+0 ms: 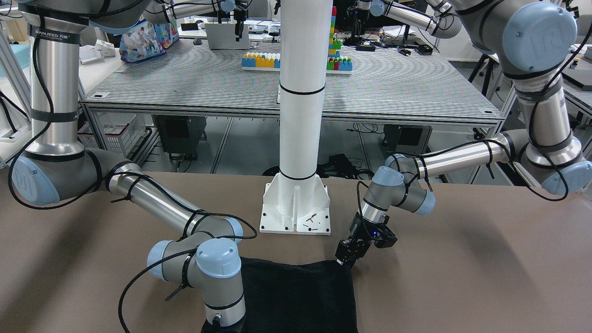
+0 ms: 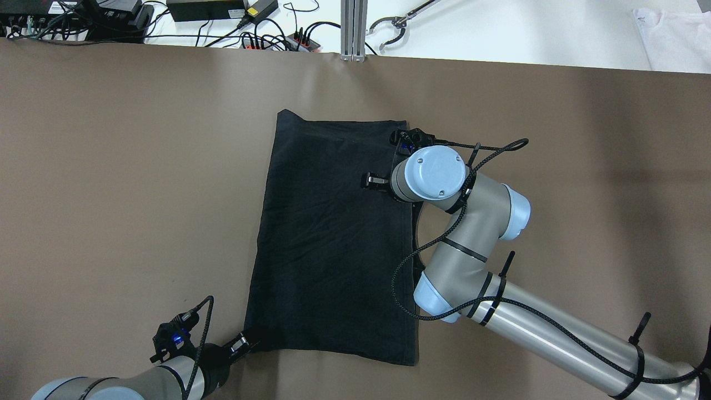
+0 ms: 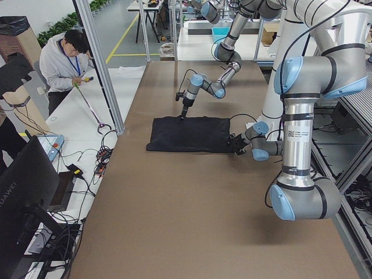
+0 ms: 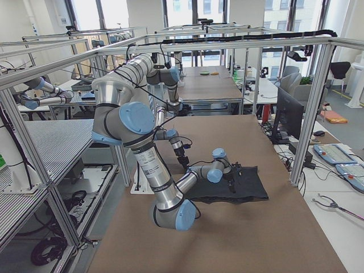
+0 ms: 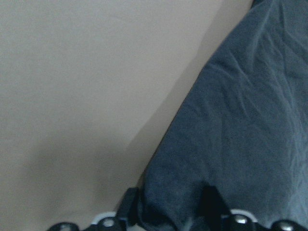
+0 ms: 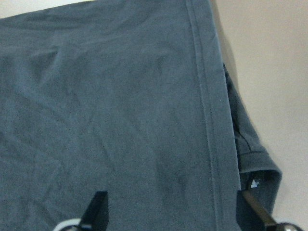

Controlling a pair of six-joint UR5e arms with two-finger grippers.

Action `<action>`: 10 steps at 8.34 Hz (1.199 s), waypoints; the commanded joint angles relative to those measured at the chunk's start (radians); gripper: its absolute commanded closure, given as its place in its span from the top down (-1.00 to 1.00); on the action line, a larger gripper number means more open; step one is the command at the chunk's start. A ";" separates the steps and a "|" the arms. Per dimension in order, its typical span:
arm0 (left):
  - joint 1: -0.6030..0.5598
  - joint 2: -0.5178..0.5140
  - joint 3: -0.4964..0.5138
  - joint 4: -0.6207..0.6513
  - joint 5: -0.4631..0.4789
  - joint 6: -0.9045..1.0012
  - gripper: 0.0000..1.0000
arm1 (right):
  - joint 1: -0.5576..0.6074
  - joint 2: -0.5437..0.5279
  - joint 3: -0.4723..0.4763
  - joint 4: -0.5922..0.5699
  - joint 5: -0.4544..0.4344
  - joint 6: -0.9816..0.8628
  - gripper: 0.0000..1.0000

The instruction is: Fold clothes

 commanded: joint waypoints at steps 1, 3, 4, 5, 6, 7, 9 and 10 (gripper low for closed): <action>0.001 -0.001 0.001 0.000 0.001 0.001 -0.40 | 0.000 -0.002 0.000 0.000 0.000 0.000 0.88; 0.001 0.000 -0.001 0.000 0.001 0.001 -0.99 | 0.000 -0.002 0.000 0.000 0.000 0.000 0.88; 0.001 0.002 -0.001 0.000 0.001 0.002 -1.00 | 0.000 -0.004 0.002 0.001 -0.002 0.002 0.88; 0.001 0.000 -0.001 0.000 0.001 0.001 -1.00 | -0.008 -0.008 0.006 0.000 -0.012 0.017 0.88; 0.001 0.000 -0.001 0.002 0.001 0.002 -1.00 | -0.049 -0.008 0.006 0.000 -0.067 0.070 0.85; 0.001 -0.001 -0.001 0.002 0.001 0.002 -1.00 | -0.061 -0.016 0.032 0.000 -0.080 0.153 0.83; 0.002 -0.003 -0.004 0.005 0.001 0.004 -1.00 | -0.141 -0.042 0.104 -0.003 -0.088 0.375 0.82; 0.002 -0.004 -0.003 0.006 0.014 0.006 -1.00 | -0.176 -0.043 0.138 -0.014 -0.119 0.459 0.80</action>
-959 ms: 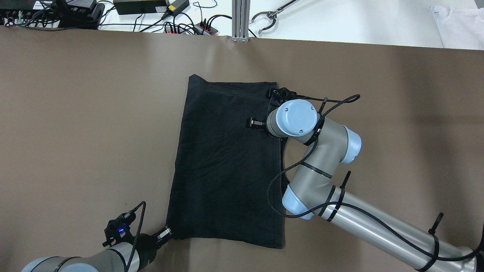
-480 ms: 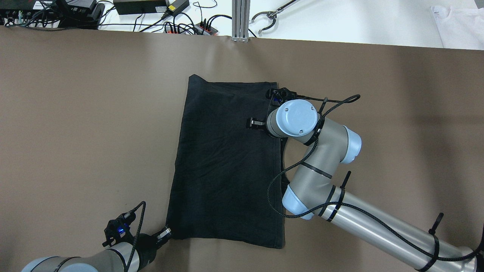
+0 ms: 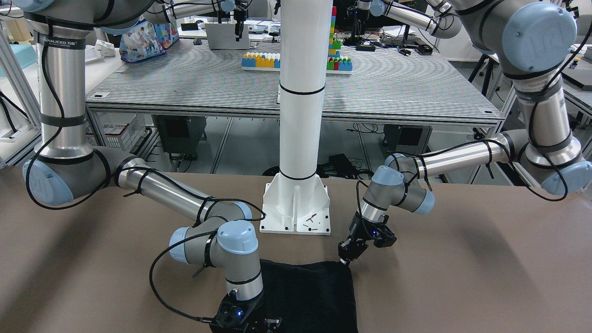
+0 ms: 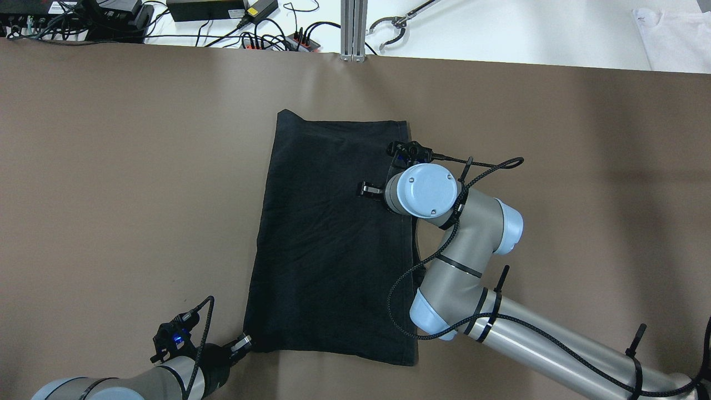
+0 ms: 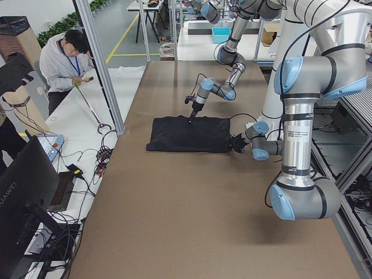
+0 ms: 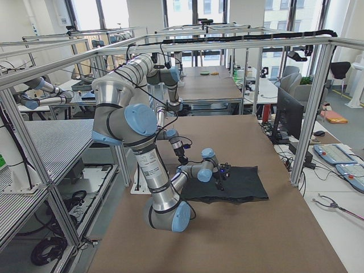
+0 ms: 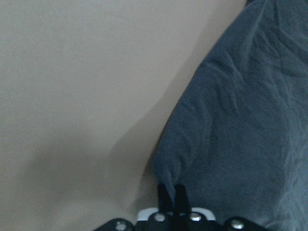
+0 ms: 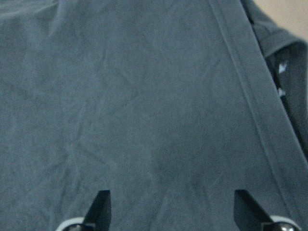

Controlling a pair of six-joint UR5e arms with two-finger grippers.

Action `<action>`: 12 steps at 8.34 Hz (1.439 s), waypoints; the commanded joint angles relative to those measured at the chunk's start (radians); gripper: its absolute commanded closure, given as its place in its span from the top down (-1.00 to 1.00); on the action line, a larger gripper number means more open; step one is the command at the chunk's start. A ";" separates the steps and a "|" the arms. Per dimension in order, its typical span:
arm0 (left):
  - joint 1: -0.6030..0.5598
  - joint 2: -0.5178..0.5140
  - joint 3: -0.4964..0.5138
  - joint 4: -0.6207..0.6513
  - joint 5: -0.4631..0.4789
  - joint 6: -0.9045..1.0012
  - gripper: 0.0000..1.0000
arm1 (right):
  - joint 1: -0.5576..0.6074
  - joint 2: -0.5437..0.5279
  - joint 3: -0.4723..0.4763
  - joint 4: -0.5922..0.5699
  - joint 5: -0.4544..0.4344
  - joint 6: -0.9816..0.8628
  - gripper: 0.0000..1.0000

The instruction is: Fold clothes

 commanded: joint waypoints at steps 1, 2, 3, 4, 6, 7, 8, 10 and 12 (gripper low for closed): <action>0.002 -0.004 0.001 0.003 0.013 0.007 -1.00 | -0.110 -0.050 0.097 -0.011 -0.087 0.270 0.79; 0.002 -0.004 0.004 0.004 0.022 0.008 -1.00 | -0.145 -0.116 0.188 -0.014 -0.121 0.329 0.79; 0.002 -0.002 0.004 0.004 0.025 0.016 -1.00 | -0.176 -0.208 0.285 -0.016 -0.126 0.373 0.78; 0.002 -0.004 0.005 0.004 0.027 0.016 -1.00 | -0.193 -0.262 0.331 -0.016 -0.135 0.409 0.78; 0.002 -0.004 0.005 0.004 0.027 0.016 -1.00 | -0.250 -0.270 0.346 -0.066 -0.141 0.460 0.78; 0.002 -0.004 0.007 0.006 0.027 0.016 -1.00 | -0.259 -0.277 0.347 -0.083 -0.141 0.469 0.78; 0.002 -0.007 0.016 0.006 0.027 0.016 -1.00 | -0.268 -0.279 0.349 -0.109 -0.141 0.492 0.78; 0.002 -0.019 0.033 0.004 0.028 0.016 -1.00 | -0.308 -0.273 0.341 -0.126 -0.159 0.498 0.78; 0.002 -0.019 0.033 0.004 0.028 0.016 -1.00 | -0.321 -0.273 0.337 -0.128 -0.172 0.498 0.78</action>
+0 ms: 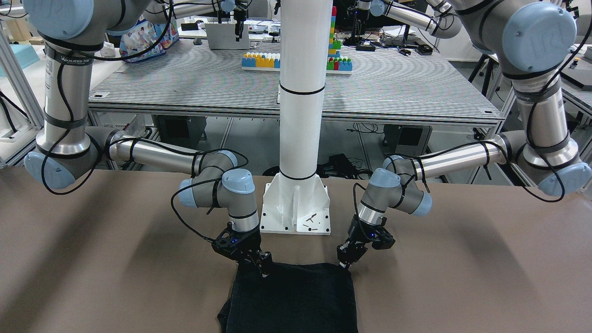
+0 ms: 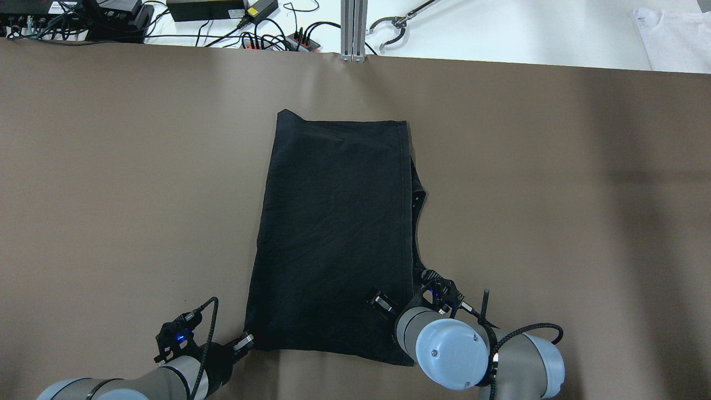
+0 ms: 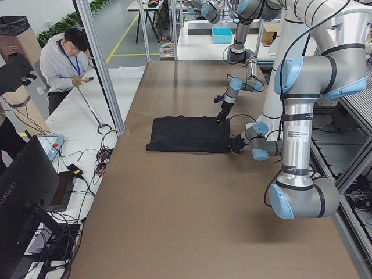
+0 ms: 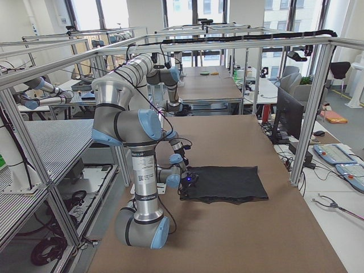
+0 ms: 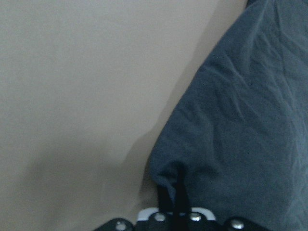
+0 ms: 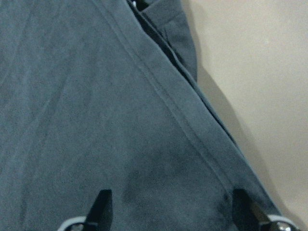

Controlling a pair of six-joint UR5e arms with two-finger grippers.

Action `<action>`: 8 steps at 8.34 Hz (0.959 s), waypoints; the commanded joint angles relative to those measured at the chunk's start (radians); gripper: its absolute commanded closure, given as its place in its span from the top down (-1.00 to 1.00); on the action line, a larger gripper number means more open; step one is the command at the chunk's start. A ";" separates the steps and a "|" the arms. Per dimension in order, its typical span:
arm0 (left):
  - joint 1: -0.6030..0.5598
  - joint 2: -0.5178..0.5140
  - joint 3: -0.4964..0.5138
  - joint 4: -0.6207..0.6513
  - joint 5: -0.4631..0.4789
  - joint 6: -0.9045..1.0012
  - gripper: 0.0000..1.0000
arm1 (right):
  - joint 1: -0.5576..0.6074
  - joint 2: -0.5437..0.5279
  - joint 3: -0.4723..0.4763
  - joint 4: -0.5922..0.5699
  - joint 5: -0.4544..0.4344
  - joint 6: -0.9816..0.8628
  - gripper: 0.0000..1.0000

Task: Fold clothes
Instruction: 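Grasp both near corners of the shirt with the left and right grippers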

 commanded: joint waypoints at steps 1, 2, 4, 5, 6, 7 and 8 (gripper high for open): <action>0.000 -0.006 0.004 0.000 0.000 0.000 -1.00 | -0.016 0.000 -0.016 -0.007 -0.012 0.001 0.79; 0.000 -0.006 0.004 0.000 0.000 0.002 -1.00 | -0.016 0.000 -0.016 -0.007 -0.014 0.001 0.79; 0.000 -0.006 0.004 0.000 0.000 0.008 -1.00 | -0.016 0.001 -0.018 -0.007 -0.026 0.001 0.75; 0.000 -0.006 0.002 0.000 0.000 0.008 -1.00 | -0.016 0.004 -0.024 -0.007 -0.060 0.003 0.63; -0.001 -0.006 0.002 0.000 0.000 0.008 -1.00 | -0.018 0.004 -0.034 -0.005 -0.095 0.024 0.48; -0.001 -0.006 0.002 0.000 0.000 0.008 -1.00 | -0.021 0.010 -0.054 -0.005 -0.122 0.041 0.41; -0.003 -0.006 0.002 0.000 0.000 0.009 -1.00 | -0.018 0.012 -0.051 -0.005 -0.126 0.056 0.23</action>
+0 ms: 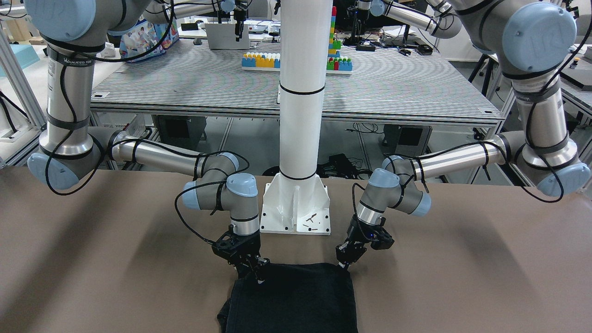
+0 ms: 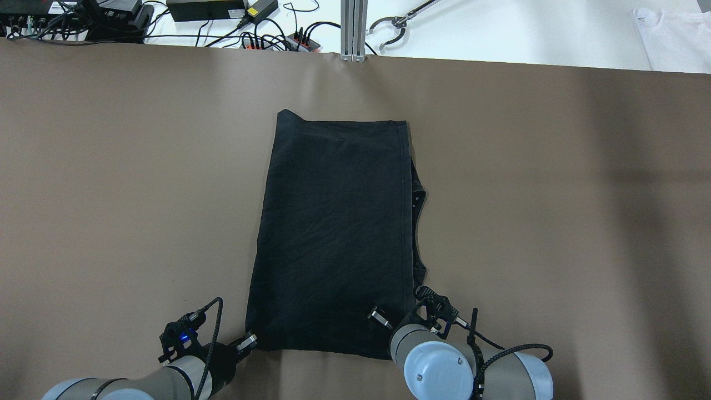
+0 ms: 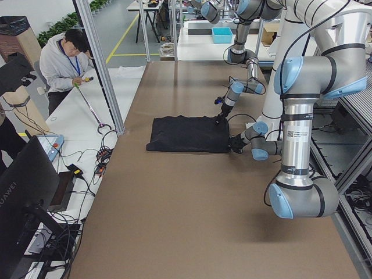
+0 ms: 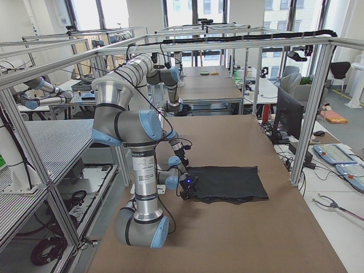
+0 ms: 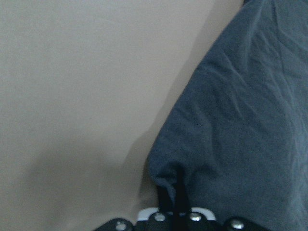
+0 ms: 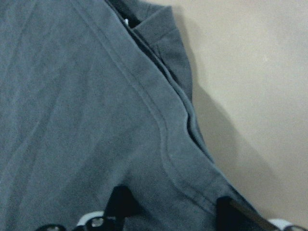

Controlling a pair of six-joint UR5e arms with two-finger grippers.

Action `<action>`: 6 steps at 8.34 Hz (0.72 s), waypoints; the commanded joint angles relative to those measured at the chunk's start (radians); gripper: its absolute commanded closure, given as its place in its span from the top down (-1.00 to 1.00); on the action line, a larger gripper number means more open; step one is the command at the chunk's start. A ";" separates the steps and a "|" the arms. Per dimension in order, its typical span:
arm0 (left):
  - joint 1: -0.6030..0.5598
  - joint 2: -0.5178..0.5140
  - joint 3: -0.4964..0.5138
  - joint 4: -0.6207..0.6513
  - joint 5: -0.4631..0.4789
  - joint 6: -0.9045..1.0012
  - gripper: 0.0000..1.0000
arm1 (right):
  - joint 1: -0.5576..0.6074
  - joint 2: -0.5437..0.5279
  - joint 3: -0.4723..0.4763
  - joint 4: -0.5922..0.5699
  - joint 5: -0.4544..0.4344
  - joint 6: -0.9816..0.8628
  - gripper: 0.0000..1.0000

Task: Fold clothes
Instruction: 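Grasp both near corners of the shirt with the left and right grippers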

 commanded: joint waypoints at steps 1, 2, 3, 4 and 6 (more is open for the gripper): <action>-0.005 0.000 -0.002 0.000 0.000 0.011 -1.00 | 0.004 0.006 -0.009 0.000 -0.029 0.059 -0.01; -0.007 0.000 -0.002 0.000 0.000 0.012 -1.00 | 0.004 0.006 -0.006 0.000 -0.029 0.073 -0.24; -0.008 0.000 -0.002 0.000 -0.001 0.012 -1.00 | 0.006 0.005 0.000 0.000 -0.029 0.078 -0.57; -0.010 -0.002 -0.002 0.000 -0.001 0.012 -1.00 | 0.009 0.005 0.009 0.002 -0.029 0.078 -0.82; -0.011 -0.002 -0.003 0.000 -0.003 0.018 -1.00 | 0.009 0.003 0.022 0.003 -0.030 0.079 -1.00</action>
